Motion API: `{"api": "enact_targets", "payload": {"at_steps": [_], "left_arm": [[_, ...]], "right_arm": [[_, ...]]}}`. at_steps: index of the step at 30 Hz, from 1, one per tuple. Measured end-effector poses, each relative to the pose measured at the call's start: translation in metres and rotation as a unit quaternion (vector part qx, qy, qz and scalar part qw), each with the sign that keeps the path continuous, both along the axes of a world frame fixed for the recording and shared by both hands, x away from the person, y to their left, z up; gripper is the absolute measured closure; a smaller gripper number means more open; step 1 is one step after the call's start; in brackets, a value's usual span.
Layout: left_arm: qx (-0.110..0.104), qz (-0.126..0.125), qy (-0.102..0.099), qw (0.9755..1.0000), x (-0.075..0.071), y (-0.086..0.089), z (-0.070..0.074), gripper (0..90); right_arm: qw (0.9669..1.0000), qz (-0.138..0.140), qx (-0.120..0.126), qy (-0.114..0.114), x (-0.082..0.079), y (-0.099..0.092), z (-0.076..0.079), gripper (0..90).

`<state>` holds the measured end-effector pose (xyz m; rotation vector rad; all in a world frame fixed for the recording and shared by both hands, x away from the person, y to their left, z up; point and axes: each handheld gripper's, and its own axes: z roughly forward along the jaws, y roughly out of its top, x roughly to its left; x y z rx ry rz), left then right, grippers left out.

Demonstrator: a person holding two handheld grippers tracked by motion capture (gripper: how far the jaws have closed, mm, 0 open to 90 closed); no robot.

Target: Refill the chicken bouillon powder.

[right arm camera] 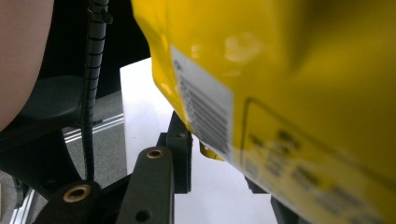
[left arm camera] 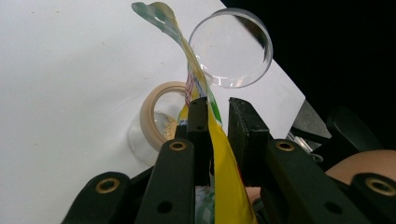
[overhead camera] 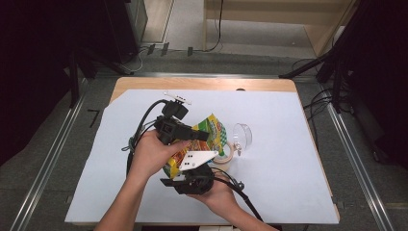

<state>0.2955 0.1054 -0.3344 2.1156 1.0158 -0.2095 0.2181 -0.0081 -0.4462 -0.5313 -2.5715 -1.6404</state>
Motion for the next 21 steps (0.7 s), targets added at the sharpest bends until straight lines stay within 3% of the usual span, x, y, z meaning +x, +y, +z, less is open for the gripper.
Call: {"api": "enact_targets", "payload": {"at_steps": [7,10,13,15,21], "left_arm": [[0.001,-0.001,-0.001,1.0,-0.001,-0.002,-0.001,79.0],[-0.004,0.003,-0.002,1.0,0.003,0.001,-0.002,78.9],[-0.003,0.007,-0.003,1.0,0.005,0.004,0.001,78.0],[-0.006,0.008,-0.004,0.9999,0.005,0.005,0.002,77.9],[-0.009,0.011,0.002,0.9999,0.009,0.006,-0.001,78.8]], "right_arm": [[1.0,-0.004,-0.002,-0.007,-0.002,0.0,-0.002,70.9],[1.0,0.0,0.002,0.001,0.0,-0.001,0.0,71.5],[0.9995,0.007,0.02,0.025,-0.001,-0.002,0.005,71.5],[0.9993,0.009,0.025,0.026,-0.001,-0.001,0.008,71.4],[0.9997,0.004,0.009,0.023,0.001,-0.001,0.006,71.3]]}}
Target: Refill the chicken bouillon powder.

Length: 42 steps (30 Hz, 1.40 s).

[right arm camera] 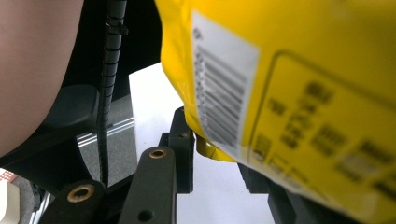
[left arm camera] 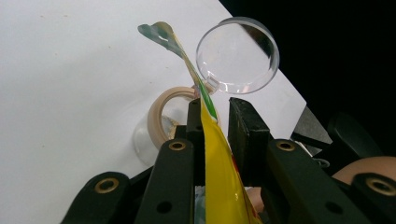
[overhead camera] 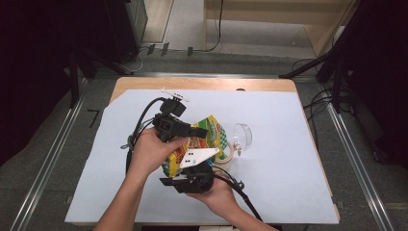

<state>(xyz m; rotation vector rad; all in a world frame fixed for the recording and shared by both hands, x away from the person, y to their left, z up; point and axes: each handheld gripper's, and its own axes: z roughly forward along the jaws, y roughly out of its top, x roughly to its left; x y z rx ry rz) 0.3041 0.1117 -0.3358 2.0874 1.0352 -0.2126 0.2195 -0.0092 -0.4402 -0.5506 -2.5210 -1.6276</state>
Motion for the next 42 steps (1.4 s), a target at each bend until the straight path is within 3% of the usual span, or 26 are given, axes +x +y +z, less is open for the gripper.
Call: {"api": "enact_targets", "payload": {"at_steps": [8,11,29,32,42], "left_arm": [[0.002,-0.001,-0.008,1.0,-0.0033,-0.0017,0.0029,78.4],[-0.008,-0.005,0.0,1.0,-0.0033,-0.0001,0.004,77.0],[-0.011,-0.006,-0.003,0.9999,-0.0039,-0.0005,0.0027,77.3],[-0.009,-0.005,-0.006,0.9999,-0.0048,-0.0003,0.0042,77.3],[-0.003,0.002,-0.006,1.0,-0.0033,0.0011,0.0028,78.0]], "right_arm": [[0.9999,-0.001,-0.003,-0.013,-0.0012,0.0,0.0015,71.6],[1.0,0.0,0.004,0.0,-0.0039,0.0002,0.005,71.7],[0.9996,-0.002,-0.018,-0.022,-0.0027,0.0003,0.0016,72.7],[0.9993,-0.003,-0.017,-0.033,-0.0026,-0.0005,0.0018,72.7],[0.9993,-0.003,-0.017,-0.032,-0.003,0.0002,0.0018,72.6]]}}
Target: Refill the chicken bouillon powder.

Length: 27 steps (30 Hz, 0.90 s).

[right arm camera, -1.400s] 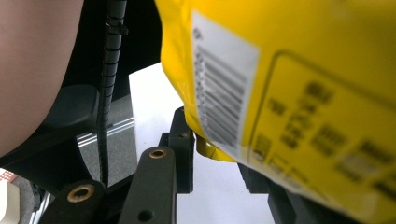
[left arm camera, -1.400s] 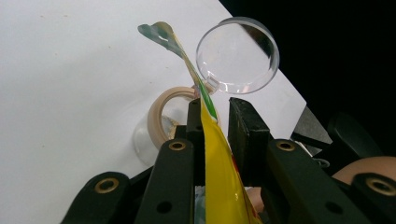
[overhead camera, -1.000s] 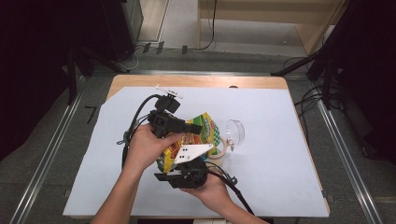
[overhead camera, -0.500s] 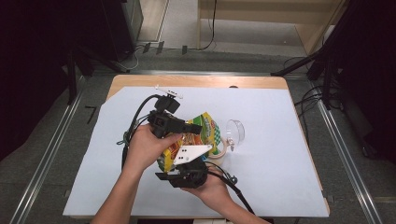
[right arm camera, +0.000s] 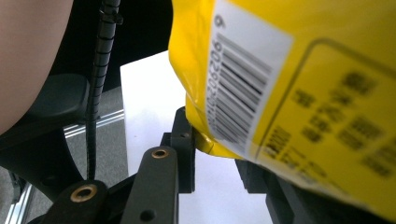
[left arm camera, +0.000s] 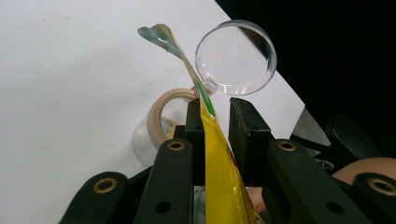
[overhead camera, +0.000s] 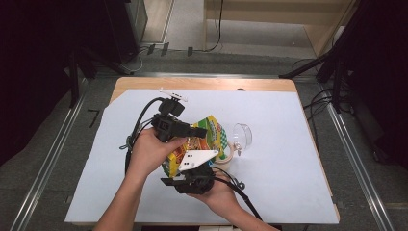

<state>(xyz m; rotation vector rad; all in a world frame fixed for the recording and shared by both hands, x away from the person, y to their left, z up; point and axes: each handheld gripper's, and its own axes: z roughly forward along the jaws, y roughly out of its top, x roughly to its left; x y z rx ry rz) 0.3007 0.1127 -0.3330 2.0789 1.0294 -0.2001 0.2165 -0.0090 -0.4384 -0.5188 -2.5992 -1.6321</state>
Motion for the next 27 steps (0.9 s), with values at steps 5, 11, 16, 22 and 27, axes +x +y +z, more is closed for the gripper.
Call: {"api": "enact_targets", "payload": {"at_steps": [5,11,16,22,27], "left_arm": [[0.001,-0.001,-0.002,1.0,-0.0008,-0.0002,0.0004,78.0],[-0.001,0.001,-0.002,1.0,-0.0003,0.0013,0.0006,78.0],[-0.001,0.001,-0.005,1.0,-0.0005,0.0015,0.0012,78.0],[-0.003,0.004,-0.006,1.0,-0.0006,0.0035,0.0026,78.0],[0.0,0.008,-0.005,1.0,0.0,0.0041,0.003,78.6]], "right_arm": [[1.0,-0.001,0.002,0.0,-0.0003,0.0006,-0.0001,72.7],[1.0,-0.002,0.002,-0.005,-0.0007,0.0006,0.0006,72.7],[1.0,-0.002,0.003,-0.007,-0.0011,0.0006,0.0012,72.7],[0.9999,0.0,0.002,-0.011,-0.0013,0.0,0.0025,72.6],[1.0,0.004,0.003,-0.008,-0.0015,-0.0001,0.0041,72.4]]}}
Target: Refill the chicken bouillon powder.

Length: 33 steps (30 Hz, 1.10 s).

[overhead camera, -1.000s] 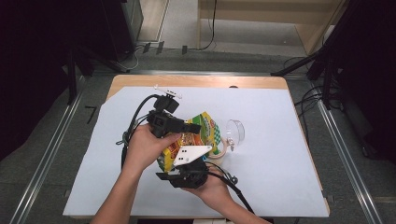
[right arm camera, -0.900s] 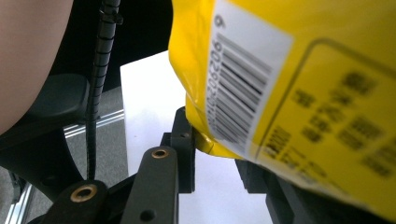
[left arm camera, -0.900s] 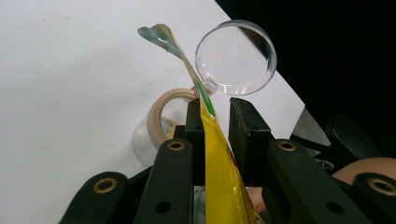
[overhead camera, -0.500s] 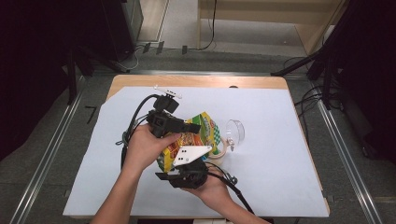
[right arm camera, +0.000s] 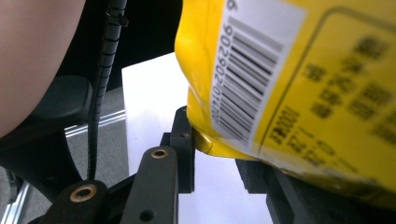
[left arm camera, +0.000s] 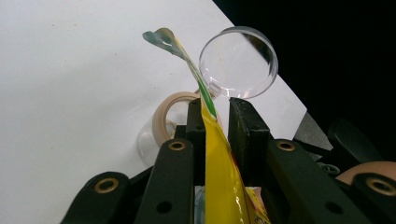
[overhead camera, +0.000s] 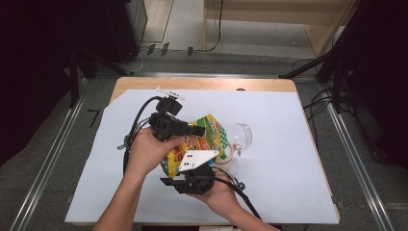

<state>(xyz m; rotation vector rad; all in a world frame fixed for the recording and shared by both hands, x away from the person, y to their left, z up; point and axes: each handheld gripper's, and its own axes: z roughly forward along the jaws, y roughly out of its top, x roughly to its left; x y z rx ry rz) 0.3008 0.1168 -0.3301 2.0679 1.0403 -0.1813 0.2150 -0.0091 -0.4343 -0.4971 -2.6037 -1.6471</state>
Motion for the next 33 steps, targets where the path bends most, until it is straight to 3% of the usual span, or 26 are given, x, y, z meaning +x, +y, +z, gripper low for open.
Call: {"api": "enact_targets", "payload": {"at_steps": [9,18,22,33], "left_arm": [[0.007,-0.002,0.011,0.9999,0.008,-0.004,-0.005,78.6],[0.006,-0.008,0.015,0.9998,0.015,-0.002,-0.004,78.7],[0.001,-0.009,0.012,0.9999,0.012,0.0,-0.004,78.8],[0.002,-0.011,0.008,0.9999,0.012,0.0,-0.004,78.7]], "right_arm": [[0.9999,-0.004,-0.015,-0.003,0.004,-0.001,-0.003,72.3],[0.9994,-0.021,-0.016,0.021,0.011,0.004,0.001,72.5],[0.9991,-0.034,-0.024,0.004,0.007,0.008,0.001,72.4],[0.9984,-0.051,-0.023,0.006,0.001,0.01,0.002,71.9]]}}
